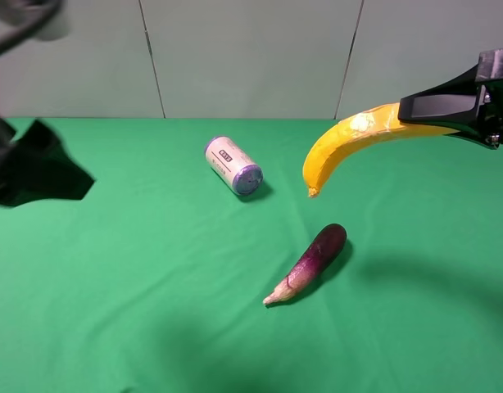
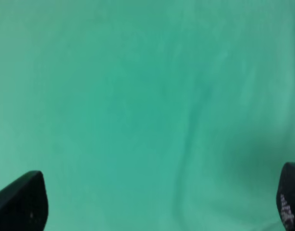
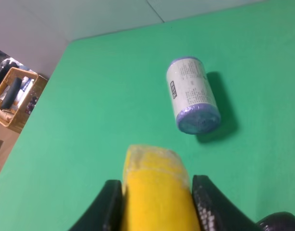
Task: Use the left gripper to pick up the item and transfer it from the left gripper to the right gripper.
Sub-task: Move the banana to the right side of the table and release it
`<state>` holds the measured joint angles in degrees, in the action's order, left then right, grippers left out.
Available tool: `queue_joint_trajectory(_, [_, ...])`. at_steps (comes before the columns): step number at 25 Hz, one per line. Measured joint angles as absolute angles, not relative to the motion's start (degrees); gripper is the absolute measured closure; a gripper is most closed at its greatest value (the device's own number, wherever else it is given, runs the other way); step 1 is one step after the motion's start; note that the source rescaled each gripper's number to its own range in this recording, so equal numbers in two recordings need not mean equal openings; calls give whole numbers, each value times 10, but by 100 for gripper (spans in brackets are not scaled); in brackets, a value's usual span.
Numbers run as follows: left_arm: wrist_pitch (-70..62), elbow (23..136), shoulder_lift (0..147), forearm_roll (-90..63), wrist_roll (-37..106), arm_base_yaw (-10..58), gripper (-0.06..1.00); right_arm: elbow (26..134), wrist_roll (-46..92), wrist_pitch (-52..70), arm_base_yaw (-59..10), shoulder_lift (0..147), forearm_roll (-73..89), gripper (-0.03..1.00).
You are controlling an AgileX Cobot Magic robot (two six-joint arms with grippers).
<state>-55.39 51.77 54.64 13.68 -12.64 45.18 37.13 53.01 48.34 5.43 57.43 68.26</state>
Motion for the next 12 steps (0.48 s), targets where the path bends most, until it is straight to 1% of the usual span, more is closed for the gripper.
queue_joint_trajectory(6, [-557,435,403,134,-126,452,2,371,530,486,54,574,674,96])
queue_joint_trajectory(12, [-586,377,274,121,-124,452,2,371,530,486,54,574,665,96])
